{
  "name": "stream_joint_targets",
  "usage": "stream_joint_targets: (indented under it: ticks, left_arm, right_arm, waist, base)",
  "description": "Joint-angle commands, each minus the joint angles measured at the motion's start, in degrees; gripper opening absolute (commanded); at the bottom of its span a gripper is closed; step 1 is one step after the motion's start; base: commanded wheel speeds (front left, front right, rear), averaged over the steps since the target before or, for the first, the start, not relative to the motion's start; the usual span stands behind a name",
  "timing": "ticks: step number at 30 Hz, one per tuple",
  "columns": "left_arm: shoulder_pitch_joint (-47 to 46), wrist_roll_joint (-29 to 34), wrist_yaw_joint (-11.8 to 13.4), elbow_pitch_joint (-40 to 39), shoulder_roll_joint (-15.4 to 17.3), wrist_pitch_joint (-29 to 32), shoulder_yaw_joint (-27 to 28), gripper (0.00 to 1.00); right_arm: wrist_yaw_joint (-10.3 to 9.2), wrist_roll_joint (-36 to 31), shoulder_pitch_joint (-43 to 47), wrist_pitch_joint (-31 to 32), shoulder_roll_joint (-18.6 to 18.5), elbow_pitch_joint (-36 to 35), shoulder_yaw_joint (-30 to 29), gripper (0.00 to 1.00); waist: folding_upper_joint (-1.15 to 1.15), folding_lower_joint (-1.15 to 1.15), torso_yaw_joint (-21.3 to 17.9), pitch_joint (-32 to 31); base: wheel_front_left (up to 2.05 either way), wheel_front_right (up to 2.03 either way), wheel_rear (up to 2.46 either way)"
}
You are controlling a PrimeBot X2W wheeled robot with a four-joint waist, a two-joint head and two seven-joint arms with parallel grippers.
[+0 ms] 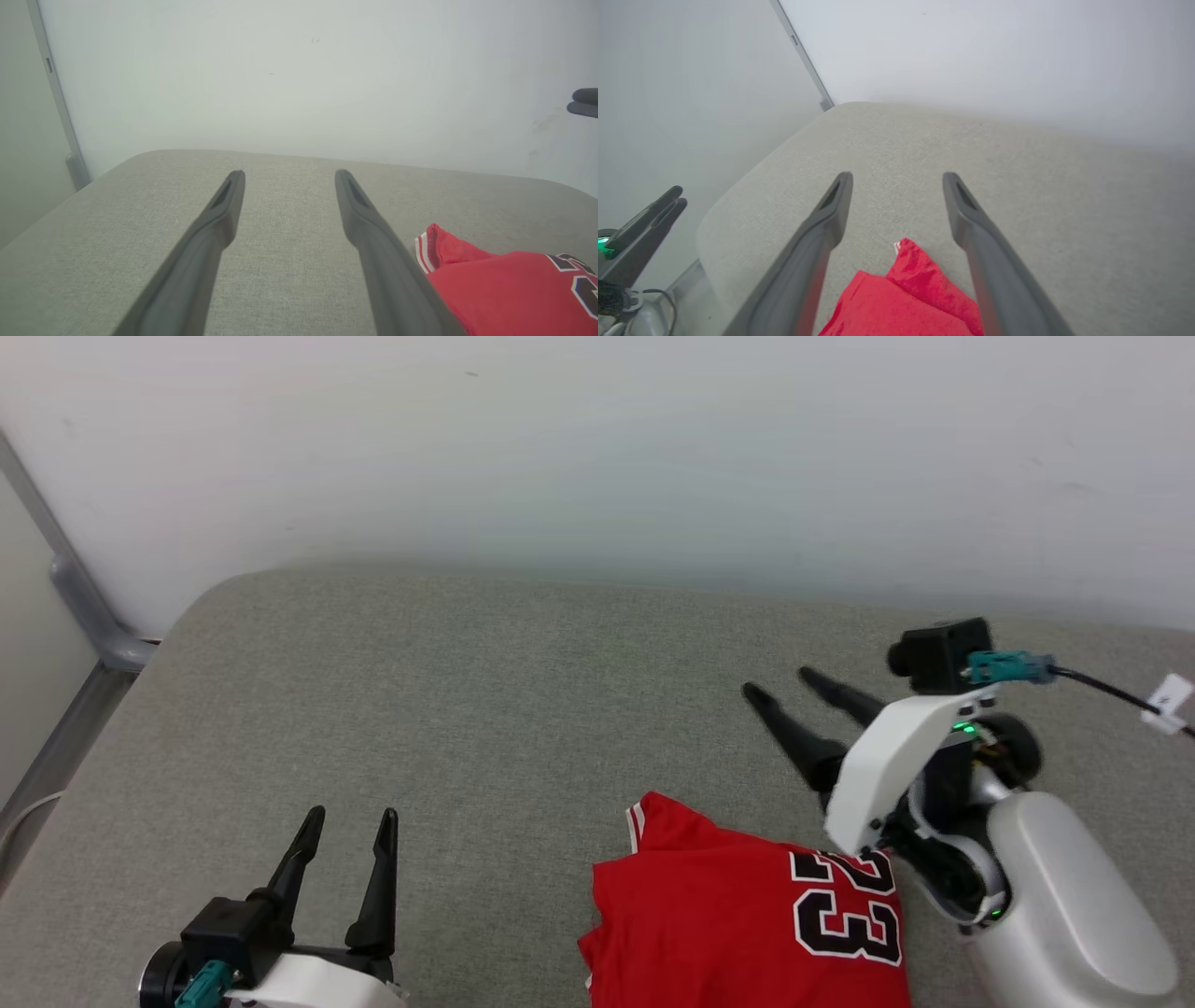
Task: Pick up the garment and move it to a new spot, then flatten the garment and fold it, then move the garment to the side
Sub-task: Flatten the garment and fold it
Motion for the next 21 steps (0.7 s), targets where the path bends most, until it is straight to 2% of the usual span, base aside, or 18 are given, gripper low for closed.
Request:
stream_joint_targets:
  ticks: [1, 6, 7, 9, 13, 21]
  left_arm:
    - [-1.0, 0.1, -0.2, -0.5, -0.4, -0.1, 0.0, 1.0]
    - [-1.5, 0.7, -0.3, -2.4, -1.5, -0.1, 0.2, 1.0]
    - [-1.5, 1.0, -0.5, -3.1, -1.8, -0.1, 0.1, 1.0]
    - [-1.3, 1.3, -0.5, -3.6, -2.0, -0.1, 0.1, 1.0]
    - [-0.8, 2.2, -0.8, -4.9, -2.6, -0.1, 0.6, 1.0]
    - [0.5, 4.0, -1.0, -5.8, -3.5, -0.1, 0.6, 1.0]
  right_arm:
    - [-0.05, -2.3, -0.3, -1.0, -2.0, -1.1, -0.7, 1.0]
    - [-0.04, -12.1, 2.5, -7.2, -9.4, -7.1, -4.4, 1.0]
    - [-0.05, -14.5, 4.2, -10.4, -11.6, -8.8, -6.6, 1.0]
    - [-0.05, -15.9, 6.5, -13.6, -12.9, -10.2, -9.1, 1.0]
    - [-0.05, -17.0, 12.4, -19.8, -10.8, -12.4, -17.0, 1.0]
    - [-0.04, -19.4, 23.1, -28.8, -5.8, -16.8, -22.0, 1.0]
  waist:
    - [0.0, 0.0, -0.6, 0.4]
    - [0.0, 0.0, -2.1, 1.0]
    - [0.0, 0.0, -2.6, 1.2]
    - [0.0, 0.0, -3.0, 1.4]
    - [0.0, 0.0, -3.7, 1.9]
    - [0.0, 0.0, -4.2, 2.4]
  base:
    - [0.0, 0.0, 0.0]
    - [0.0, 0.0, 0.0]
    - [0.0, 0.0, 0.0]
    - [0.0, 0.0, 0.0]
    - [0.0, 0.0, 0.0]
    - [0.0, 0.0, 0.0]
